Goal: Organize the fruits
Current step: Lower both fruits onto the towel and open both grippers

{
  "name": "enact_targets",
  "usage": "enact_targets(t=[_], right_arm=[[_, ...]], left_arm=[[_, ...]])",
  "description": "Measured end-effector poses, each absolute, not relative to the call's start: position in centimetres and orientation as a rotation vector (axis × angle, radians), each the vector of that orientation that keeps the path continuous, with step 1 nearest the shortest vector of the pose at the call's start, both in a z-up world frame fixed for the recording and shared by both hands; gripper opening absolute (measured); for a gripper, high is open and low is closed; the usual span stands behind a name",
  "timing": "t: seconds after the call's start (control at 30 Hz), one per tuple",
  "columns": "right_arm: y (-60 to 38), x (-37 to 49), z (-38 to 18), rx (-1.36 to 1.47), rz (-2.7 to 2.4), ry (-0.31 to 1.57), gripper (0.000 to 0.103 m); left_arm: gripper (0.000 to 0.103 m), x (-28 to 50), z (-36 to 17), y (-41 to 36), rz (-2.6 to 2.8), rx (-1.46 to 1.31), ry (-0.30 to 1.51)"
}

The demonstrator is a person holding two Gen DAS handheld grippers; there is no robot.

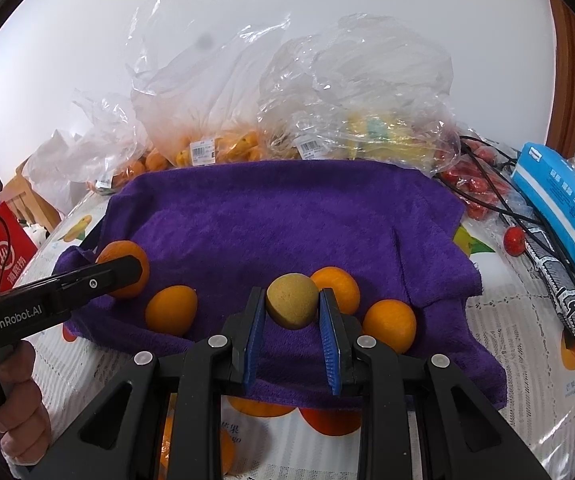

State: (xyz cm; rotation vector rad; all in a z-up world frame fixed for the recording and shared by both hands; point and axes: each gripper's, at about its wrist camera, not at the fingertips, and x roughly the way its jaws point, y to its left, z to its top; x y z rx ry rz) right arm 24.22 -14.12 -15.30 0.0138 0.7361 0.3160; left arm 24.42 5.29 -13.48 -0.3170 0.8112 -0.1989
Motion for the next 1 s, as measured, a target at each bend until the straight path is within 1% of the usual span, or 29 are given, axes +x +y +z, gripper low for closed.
enact_targets(t=[0.47,0.8,0.87,0.93,1.0], right_arm=[[-13.82,24.32,-15.4,-0.005,0.325,0.752,0.027],[-13.83,23.88,-14.99,-0.021,0.321,0.724,0.029],[-13.91,23.82,-14.9,-0.022,0.319,0.719,0.03],[-13.99,23.73,-14.75,-0.021,0.317,0.711,0.031],[-14.07,23.66,-14.6,-0.018,0.315,0.702,0.033]], left_arm=[[0.031,24.72,-13.71,5.02,-0.201,-0.298,0.83],[0.032,24.7,-13.66,4.96,-0.201,-0.299,0.827],[0.034,24.56,-13.44,4.98,-0.208,-0.304,0.817],[0.039,24.36,-13.15,5.02,-0.218,-0.312,0.805],[0.041,24.04,-12.77,4.99,-0.221,-0.312,0.79]])
